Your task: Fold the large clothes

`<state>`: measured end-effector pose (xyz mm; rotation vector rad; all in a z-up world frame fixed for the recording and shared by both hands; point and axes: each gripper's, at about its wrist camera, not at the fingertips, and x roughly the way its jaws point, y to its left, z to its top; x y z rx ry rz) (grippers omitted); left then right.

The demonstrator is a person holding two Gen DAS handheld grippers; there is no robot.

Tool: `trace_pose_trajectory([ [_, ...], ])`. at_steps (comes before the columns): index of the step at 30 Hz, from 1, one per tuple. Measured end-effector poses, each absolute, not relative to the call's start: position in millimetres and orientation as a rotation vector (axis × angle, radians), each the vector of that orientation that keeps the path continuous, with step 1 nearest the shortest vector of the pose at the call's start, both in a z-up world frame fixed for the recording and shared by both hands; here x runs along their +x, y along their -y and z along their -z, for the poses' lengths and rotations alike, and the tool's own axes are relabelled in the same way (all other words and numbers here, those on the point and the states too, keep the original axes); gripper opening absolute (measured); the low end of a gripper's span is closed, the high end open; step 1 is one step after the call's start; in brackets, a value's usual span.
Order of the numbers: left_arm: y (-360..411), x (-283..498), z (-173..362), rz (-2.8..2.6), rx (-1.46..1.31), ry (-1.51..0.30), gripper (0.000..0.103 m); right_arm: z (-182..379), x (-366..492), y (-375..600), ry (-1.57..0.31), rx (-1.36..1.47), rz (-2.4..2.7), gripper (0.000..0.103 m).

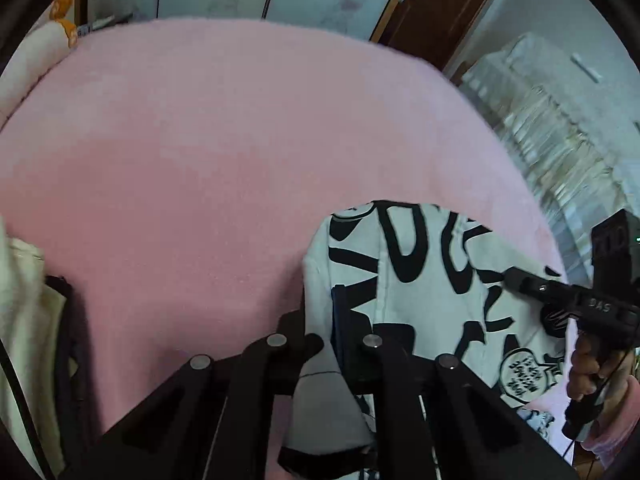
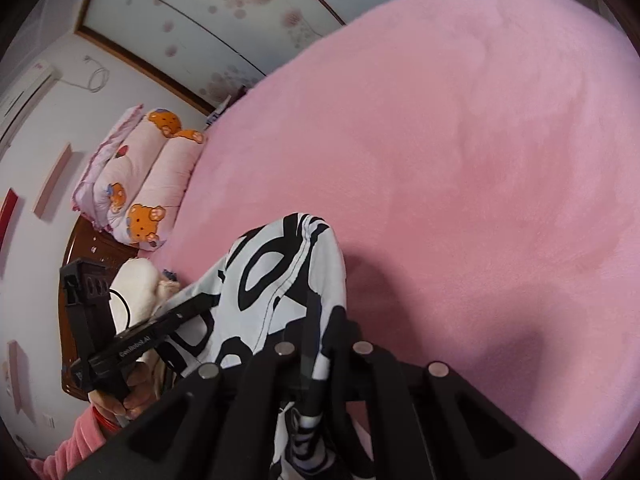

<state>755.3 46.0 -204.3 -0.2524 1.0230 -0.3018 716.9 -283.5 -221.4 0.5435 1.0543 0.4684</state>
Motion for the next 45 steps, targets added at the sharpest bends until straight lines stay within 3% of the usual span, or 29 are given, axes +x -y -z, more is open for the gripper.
trace_pose_trajectory([
  [7, -49, 676, 133, 0.358, -0.212, -0.848, 0.005, 161, 650, 290, -0.846, 0.482, -0.602, 0.001],
  [14, -52, 573, 89, 0.381, -0.143, -0.685, 0.005, 136, 578, 298, -0.692, 0.447, -0.692, 0.001],
  [23, -56, 473, 97, 0.379, -0.133, -0.672, 0.006, 134, 491, 295, -0.688, 0.366, -0.708, 0.005],
  [31, -49, 406, 118, 0.399, -0.125, -0.775, 0.01, 154, 436, 299, -0.824, 0.386, -0.669, 0.006],
  [38, -43, 375, 159, 0.401, -0.101, -0.957, 0.022, 196, 405, 296, -1.079, 0.331, -0.611, 0.014],
  [40, -40, 367, 178, 0.388, -0.074, -1.035, 0.026, 208, 397, 296, -1.138, 0.328, -0.587, 0.023],
  [43, -41, 351, 197, 0.359, -0.063, -1.09, 0.039, 220, 387, 302, -1.177, 0.369, -0.552, 0.026],
  [45, -42, 339, 204, 0.326, -0.065, -1.102, 0.059, 226, 381, 309, -1.196, 0.391, -0.508, 0.029],
])
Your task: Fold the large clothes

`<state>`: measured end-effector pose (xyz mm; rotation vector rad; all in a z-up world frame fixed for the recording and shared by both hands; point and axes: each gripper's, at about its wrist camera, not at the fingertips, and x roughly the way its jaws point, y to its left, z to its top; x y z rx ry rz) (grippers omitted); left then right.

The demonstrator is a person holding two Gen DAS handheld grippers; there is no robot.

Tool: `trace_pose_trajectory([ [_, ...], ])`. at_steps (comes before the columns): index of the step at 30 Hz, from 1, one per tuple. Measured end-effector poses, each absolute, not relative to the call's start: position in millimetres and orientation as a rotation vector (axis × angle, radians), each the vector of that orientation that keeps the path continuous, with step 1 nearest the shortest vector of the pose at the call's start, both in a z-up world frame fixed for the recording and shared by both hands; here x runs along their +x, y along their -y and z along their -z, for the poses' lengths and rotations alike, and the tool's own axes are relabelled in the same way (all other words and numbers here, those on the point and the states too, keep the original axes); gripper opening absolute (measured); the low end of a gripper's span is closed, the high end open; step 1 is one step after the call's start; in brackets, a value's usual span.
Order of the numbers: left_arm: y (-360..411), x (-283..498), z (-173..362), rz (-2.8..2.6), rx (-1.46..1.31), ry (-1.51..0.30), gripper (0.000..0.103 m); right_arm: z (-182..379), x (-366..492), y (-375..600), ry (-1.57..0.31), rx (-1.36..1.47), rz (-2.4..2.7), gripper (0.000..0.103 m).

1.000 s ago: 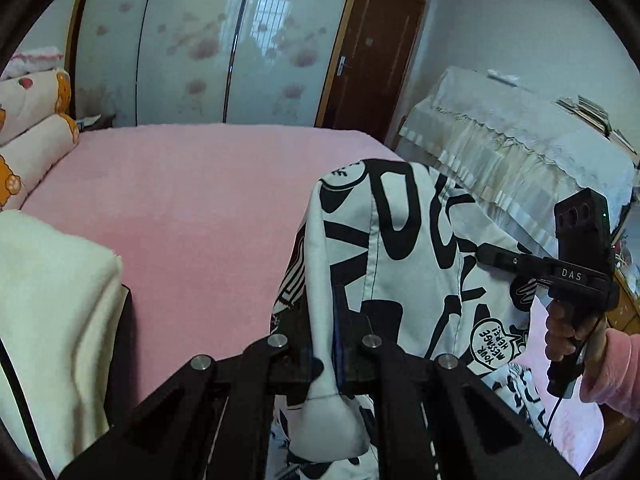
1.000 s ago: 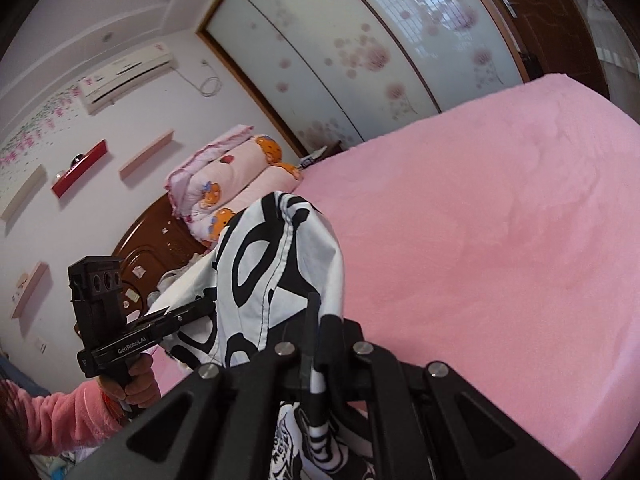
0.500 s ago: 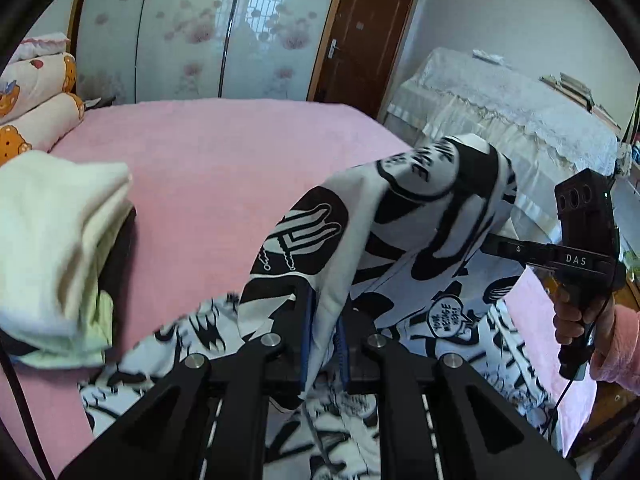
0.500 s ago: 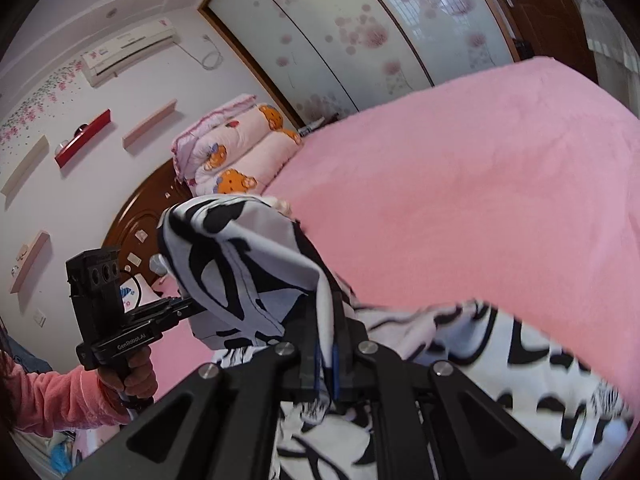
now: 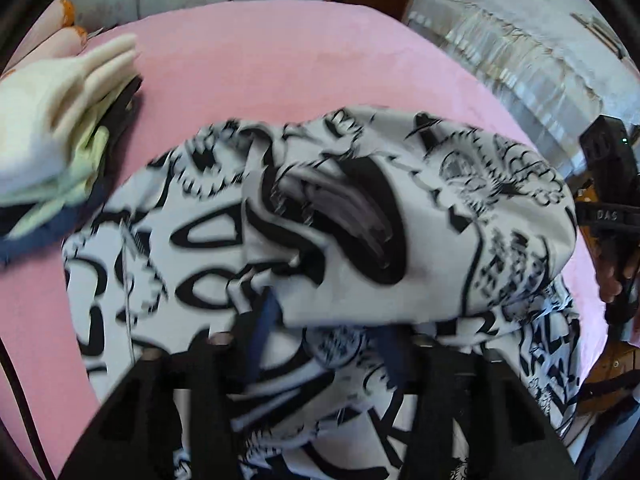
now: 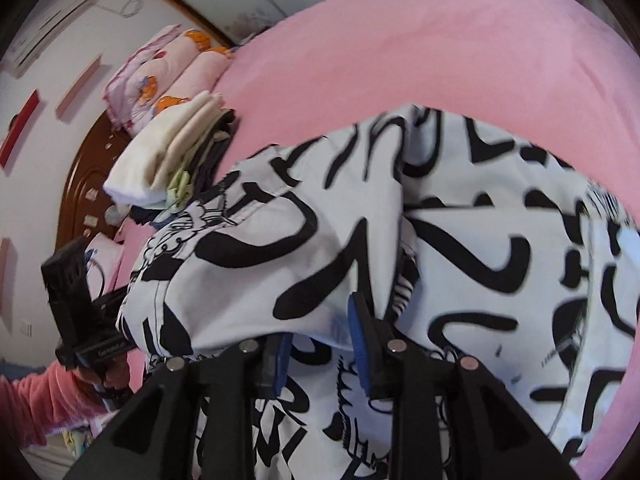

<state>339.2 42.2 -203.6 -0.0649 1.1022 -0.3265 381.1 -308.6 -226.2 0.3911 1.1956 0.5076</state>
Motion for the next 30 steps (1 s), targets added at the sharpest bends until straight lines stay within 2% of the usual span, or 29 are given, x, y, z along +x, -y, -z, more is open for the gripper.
trace_pose_trajectory([
  [4, -52, 321, 210, 0.299, -0.123, -1.14, 0.065, 232, 367, 323, -1.258, 0.417, -0.416, 0.041],
  [6, -58, 315, 209, 0.276, -0.167, -1.177, 0.073, 232, 360, 330, -1.295, 0.445, -0.382, 0.047],
  [13, -75, 313, 184, 0.252, -0.497, -1.223, 0.077, 215, 339, 350, -1.288, 0.723, -0.309, 0.063],
  [16, -75, 312, 171, 0.251, -0.6, -1.183, 0.084, 211, 334, 348, -1.293, 0.83, -0.294, 0.064],
  [25, -52, 344, 190, 0.152, -0.707, -1.293, 0.084, 227, 352, 313, -1.362, 1.01, -0.259, 0.064],
  [28, -48, 360, 202, 0.116, -0.735, -1.324, 0.078, 238, 365, 308, -1.384, 1.058, -0.224, 0.063],
  [29, -48, 364, 207, 0.111, -0.746, -1.329, 0.066, 241, 368, 307, -1.386, 1.068, -0.218, 0.062],
  [30, -48, 368, 211, 0.101, -0.751, -1.338, 0.056, 243, 373, 305, -1.389, 1.069, -0.214, 0.052],
])
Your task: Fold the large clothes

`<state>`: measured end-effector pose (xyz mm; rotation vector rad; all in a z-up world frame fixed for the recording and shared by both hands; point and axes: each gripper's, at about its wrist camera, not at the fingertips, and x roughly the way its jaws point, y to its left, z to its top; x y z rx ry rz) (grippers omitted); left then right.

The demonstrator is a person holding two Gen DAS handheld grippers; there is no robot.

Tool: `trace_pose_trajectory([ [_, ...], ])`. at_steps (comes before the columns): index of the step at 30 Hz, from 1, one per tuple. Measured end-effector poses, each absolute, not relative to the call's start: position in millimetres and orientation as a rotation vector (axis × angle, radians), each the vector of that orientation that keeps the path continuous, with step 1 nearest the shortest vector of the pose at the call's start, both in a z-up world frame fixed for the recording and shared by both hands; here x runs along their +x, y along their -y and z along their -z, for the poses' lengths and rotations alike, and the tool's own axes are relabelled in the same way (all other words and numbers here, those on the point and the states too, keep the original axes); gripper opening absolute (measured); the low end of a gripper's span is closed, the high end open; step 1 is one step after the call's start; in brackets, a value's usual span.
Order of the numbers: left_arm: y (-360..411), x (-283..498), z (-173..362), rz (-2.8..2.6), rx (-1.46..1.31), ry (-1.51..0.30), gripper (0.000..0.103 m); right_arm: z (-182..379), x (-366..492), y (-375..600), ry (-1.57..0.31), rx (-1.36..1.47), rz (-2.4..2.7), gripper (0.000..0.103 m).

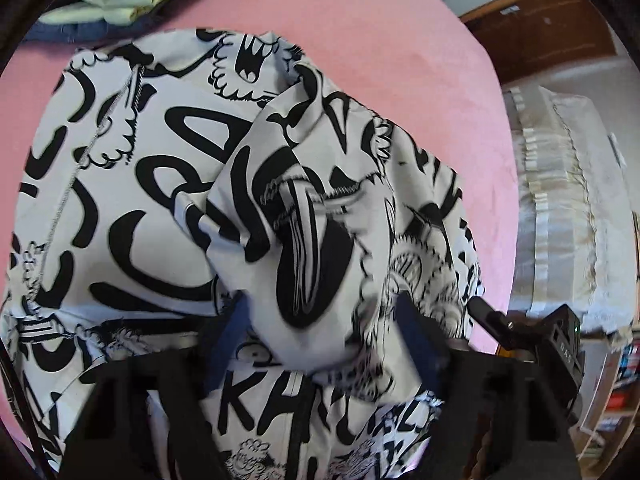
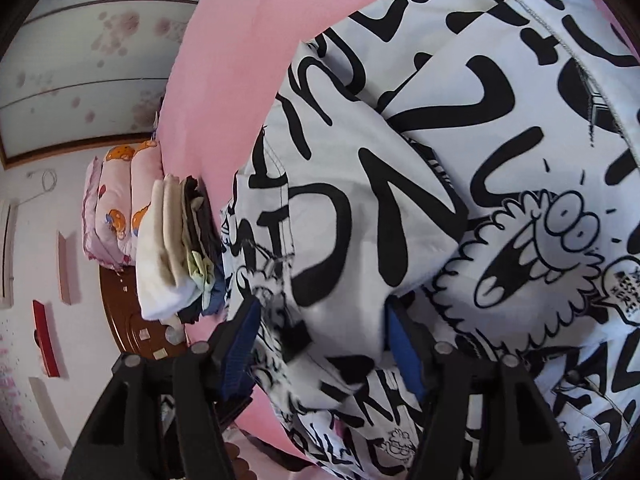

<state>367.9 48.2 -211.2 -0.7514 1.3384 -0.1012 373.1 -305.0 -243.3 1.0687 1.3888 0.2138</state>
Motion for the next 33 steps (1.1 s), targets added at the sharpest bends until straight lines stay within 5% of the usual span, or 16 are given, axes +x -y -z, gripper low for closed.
trace_pose_trajectory([
  [4, -41, 389, 227, 0.092, -0.725, -1.365, 0.027, 247, 391, 296, -1.391, 0.969, -0.207, 0.015],
  [5, -36, 395, 231, 0.099, -0.7, -1.369, 0.02, 249, 394, 295, -1.392, 0.942, -0.205, 0.015],
  [10, -18, 418, 254, 0.056, -0.595, -1.395, 0.014, 263, 417, 278, -1.395, 0.804, -0.17, 0.01],
  [17, 6, 426, 277, 0.04, -0.412, -1.408, 0.014, 285, 432, 243, -1.428, 0.416, -0.132, 0.009],
  [29, 16, 418, 245, 0.089, -0.167, -1.376, 0.018, 255, 408, 256, -1.41, 0.434, -0.195, 0.017],
  [31, 20, 417, 227, 0.097, -0.116, -1.356, 0.025, 239, 408, 253, -1.393, 0.389, -0.226, 0.019],
  [33, 20, 416, 206, 0.112, -0.083, -1.334, 0.044, 221, 409, 250, -1.385, 0.336, -0.251, 0.026],
])
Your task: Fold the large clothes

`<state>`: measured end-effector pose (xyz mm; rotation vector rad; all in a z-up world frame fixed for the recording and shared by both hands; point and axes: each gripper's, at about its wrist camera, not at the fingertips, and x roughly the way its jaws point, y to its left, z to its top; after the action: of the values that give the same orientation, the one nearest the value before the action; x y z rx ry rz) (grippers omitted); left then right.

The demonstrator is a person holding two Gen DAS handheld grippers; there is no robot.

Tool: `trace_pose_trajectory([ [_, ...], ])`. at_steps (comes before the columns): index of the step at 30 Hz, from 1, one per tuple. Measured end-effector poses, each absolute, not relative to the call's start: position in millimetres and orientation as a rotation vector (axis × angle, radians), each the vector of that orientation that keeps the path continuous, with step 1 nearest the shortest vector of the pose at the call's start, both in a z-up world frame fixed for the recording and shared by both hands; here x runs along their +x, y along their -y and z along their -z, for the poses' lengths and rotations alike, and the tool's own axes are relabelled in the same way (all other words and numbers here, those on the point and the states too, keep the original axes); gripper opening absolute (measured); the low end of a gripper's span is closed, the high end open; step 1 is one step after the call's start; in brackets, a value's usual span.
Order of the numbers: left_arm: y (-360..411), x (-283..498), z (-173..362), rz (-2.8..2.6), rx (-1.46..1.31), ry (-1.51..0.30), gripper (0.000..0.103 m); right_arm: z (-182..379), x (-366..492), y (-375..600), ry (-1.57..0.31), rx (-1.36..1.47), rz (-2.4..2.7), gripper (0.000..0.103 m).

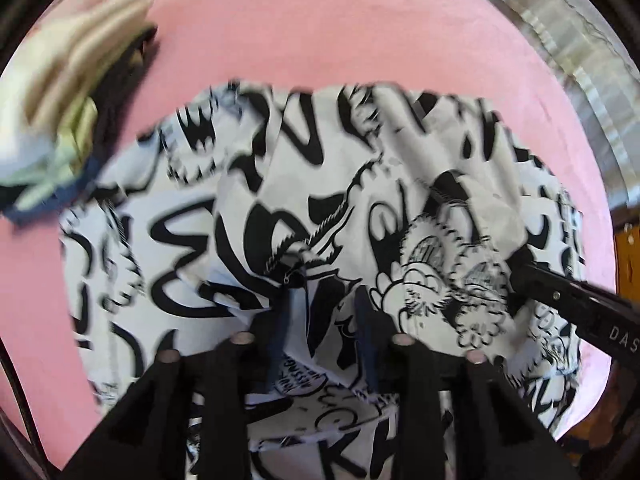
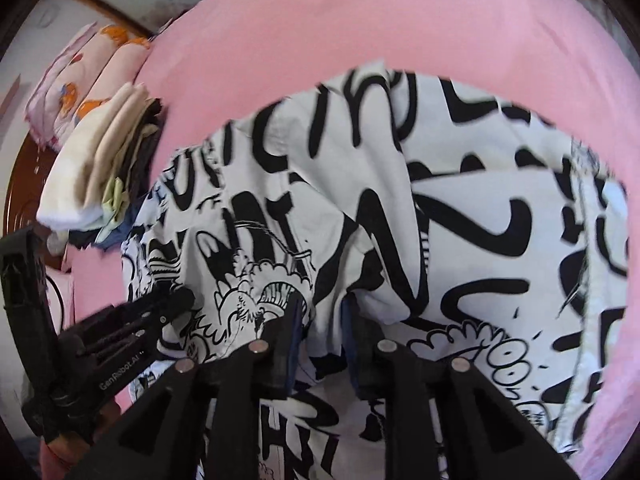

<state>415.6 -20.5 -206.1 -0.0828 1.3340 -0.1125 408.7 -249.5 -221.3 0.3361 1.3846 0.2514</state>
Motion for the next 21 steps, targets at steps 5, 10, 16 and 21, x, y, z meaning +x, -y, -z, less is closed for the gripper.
trace_pose_trajectory([
  [5, 18, 421, 157, 0.143, -0.048, -1.263, 0.056, 180, 411, 254, -1.316, 0.298, -0.262, 0.039],
  [10, 5, 446, 135, 0.186, -0.132, -1.132, 0.056, 170, 430, 253, -1.194, 0.378, -0.306, 0.039],
  [16, 2, 499, 168, 0.206, -0.285, -1.09, 0.028, 203, 480, 232, -1.137, 0.484, -0.32, 0.021],
  [21, 9, 536, 214, 0.22, -0.359, -1.129, 0.012, 240, 515, 207, -1.053, 0.402, -0.399, 0.001],
])
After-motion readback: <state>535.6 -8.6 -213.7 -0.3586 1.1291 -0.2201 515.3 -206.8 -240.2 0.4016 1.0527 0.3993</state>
